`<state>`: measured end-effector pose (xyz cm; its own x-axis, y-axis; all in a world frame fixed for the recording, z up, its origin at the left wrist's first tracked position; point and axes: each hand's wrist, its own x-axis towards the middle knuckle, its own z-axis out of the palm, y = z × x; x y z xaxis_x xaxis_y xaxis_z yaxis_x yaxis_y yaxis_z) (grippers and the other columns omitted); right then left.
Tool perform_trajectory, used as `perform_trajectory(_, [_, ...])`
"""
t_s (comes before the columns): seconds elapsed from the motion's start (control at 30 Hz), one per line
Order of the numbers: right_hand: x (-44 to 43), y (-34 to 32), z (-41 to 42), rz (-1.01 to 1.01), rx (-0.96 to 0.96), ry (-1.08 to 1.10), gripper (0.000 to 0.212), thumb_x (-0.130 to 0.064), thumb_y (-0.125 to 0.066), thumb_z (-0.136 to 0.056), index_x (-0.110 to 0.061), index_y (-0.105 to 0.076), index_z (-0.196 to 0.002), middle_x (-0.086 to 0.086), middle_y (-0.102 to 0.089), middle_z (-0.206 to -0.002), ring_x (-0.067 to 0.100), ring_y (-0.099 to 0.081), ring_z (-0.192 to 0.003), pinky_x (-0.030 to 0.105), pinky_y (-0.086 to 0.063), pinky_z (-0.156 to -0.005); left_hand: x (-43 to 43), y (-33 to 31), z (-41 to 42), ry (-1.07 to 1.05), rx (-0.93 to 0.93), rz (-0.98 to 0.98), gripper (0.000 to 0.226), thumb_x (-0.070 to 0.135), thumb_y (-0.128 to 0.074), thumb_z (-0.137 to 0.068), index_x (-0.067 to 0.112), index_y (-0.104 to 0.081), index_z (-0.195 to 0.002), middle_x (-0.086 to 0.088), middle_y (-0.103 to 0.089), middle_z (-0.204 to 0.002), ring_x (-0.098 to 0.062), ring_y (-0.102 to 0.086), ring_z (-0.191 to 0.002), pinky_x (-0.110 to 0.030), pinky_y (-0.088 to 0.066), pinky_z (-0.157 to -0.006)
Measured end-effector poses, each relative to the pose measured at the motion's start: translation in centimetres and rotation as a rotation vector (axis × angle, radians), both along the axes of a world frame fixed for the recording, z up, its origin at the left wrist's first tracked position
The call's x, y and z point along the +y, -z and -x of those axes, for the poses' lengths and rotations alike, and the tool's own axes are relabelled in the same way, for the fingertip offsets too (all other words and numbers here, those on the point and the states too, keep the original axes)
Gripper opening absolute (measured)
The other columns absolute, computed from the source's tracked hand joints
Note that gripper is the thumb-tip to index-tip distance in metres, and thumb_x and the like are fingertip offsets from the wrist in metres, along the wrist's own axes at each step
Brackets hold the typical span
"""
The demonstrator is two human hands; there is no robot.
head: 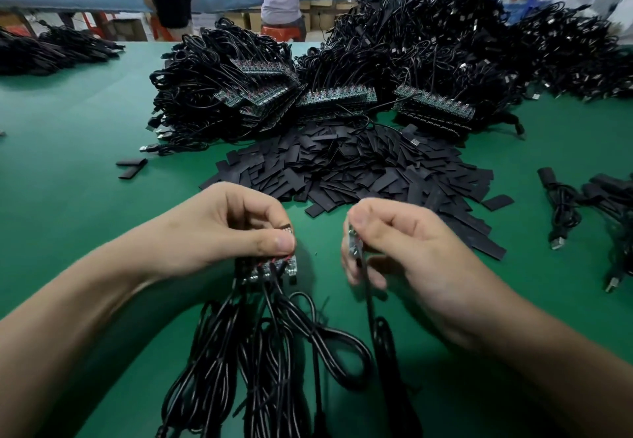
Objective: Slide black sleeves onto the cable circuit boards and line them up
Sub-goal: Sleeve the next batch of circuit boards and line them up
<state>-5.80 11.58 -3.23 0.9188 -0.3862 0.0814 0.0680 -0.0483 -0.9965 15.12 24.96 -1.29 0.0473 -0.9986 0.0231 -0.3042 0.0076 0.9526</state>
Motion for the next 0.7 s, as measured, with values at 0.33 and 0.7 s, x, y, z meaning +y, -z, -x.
perform_trajectory(0.33, [-0.6,0.4,0.4,-0.078,0.09,0.155,0.037,-0.045,-0.049,-0.105,-0.023,-0.052,-0.076,0.002,-0.059,-0.056,0.019,-0.056,-0.044,0.023,-0.046,-0.046,-0.4,0.8,-1.3,-0.364,-0.858,0.038,0.043,0.071,-0.059,-0.073,0.037,-0.078,-0.091,0.017,-0.068,-0.088,-0.004,-0.065,-0.083,-0.036,-0.056,-0.076])
perform_trajectory(0.7, [-0.3,0.7,-0.1,-0.072,0.164,0.101,0.028,-0.034,-0.051,-0.105,-0.014,-0.058,-0.086,-0.005,-0.037,-0.058,0.012,-0.029,-0.051,0.021,-0.026,-0.046,-0.8,1.3,-0.4,-0.375,-0.739,0.109,0.015,0.034,-0.084,-0.075,0.036,-0.07,-0.075,0.022,-0.07,-0.076,0.002,-0.066,-0.074,-0.01,-0.047,-0.066])
